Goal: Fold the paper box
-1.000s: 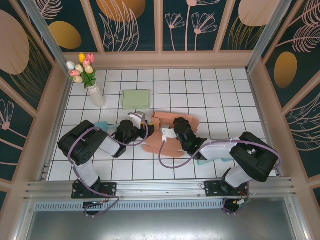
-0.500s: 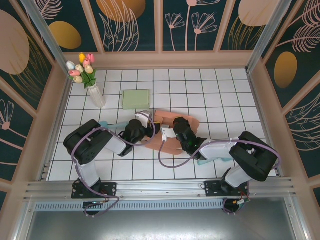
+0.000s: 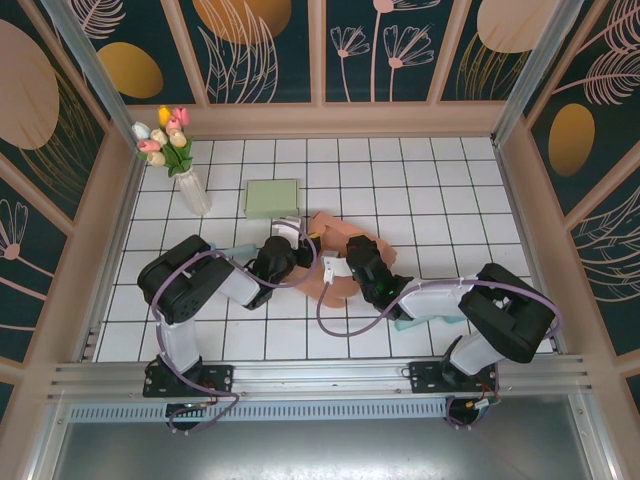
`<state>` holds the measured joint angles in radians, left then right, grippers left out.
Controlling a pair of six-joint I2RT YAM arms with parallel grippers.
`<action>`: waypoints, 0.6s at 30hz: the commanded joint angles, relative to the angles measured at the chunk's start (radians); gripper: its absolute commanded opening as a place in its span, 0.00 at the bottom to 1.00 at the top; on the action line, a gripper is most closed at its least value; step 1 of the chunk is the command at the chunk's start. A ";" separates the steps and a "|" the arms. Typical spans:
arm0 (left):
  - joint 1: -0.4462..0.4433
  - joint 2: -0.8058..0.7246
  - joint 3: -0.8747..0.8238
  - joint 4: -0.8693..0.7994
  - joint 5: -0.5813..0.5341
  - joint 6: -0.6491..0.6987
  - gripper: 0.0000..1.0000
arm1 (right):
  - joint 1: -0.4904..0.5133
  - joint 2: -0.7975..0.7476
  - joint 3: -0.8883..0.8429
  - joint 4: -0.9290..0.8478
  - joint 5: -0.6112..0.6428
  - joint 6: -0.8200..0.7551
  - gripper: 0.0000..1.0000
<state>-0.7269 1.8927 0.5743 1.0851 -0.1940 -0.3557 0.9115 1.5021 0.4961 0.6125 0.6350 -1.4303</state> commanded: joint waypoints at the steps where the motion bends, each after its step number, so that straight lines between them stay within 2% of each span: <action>1: 0.021 0.048 -0.004 0.033 -0.124 -0.005 0.44 | 0.026 0.039 -0.017 -0.167 -0.080 0.006 0.00; 5: 0.021 0.073 -0.005 0.057 -0.133 -0.013 0.11 | 0.026 0.051 -0.016 -0.166 -0.081 0.010 0.00; 7: 0.017 0.083 -0.005 0.054 -0.162 -0.017 0.07 | 0.026 0.055 -0.014 -0.165 -0.080 0.012 0.00; 9: 0.017 0.088 -0.008 0.061 -0.151 -0.011 0.08 | 0.026 0.058 -0.014 -0.165 -0.080 0.013 0.00; 11: 0.016 0.090 -0.016 0.078 -0.097 0.008 0.15 | 0.026 0.060 -0.012 -0.167 -0.082 0.011 0.00; 14: 0.017 0.065 -0.037 0.081 -0.078 0.041 0.21 | 0.024 0.053 -0.012 -0.166 -0.086 0.018 0.00; 18: 0.025 -0.006 -0.062 0.029 -0.075 0.070 0.24 | 0.018 0.043 -0.011 -0.173 -0.093 0.025 0.00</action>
<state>-0.7082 1.9453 0.5381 1.1427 -0.2955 -0.3248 0.9173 1.5158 0.5026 0.6018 0.6350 -1.4254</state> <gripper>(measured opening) 0.236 0.048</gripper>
